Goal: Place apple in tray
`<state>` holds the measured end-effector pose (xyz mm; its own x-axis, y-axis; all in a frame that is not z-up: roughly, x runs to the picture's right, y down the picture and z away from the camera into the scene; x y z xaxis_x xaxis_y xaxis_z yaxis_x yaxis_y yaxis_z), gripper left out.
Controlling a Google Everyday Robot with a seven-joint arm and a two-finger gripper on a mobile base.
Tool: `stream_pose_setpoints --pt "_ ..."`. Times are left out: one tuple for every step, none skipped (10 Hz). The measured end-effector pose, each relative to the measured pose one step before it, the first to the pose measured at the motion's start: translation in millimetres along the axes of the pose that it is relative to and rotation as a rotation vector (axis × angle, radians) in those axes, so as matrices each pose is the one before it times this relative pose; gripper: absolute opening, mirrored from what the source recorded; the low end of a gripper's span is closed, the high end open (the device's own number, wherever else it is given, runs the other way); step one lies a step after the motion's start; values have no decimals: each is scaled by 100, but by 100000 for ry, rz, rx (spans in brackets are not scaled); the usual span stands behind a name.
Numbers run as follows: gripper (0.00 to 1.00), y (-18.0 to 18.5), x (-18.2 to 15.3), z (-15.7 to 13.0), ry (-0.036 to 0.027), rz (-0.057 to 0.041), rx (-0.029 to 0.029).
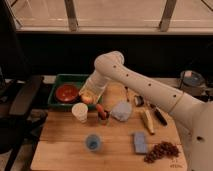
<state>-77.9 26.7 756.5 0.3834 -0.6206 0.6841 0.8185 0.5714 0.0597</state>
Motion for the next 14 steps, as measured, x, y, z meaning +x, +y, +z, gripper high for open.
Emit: stream_pose_setpoints --pt "0 -241 1486 -54 1303 482 -386" --pt "0 -276 2047 -1 2613 643 -692" --pt "0 -92 1342 505 1887 233 -699" --pt "0 -184 869 722 1057 -99 -333" --pt "0 -214 1033 1469 678 -223 -77" --pt "0 -437 963 1677 759 -632 142" --pt "0 -770 676 1521 559 -880 435" --pt "0 -660 371 1081 7 -660 171" --pt "0 -324 296 634 -47 -223 161" --pt "0 118 104 -81 137 193 8" --pt "0 92 51 -8 42 122 -35" --pt "0 -57 -51 15 -65 -97 11" --pt "0 -54 -63 42 -16 -172 -88" --pt "0 85 50 2 461 180 -495"
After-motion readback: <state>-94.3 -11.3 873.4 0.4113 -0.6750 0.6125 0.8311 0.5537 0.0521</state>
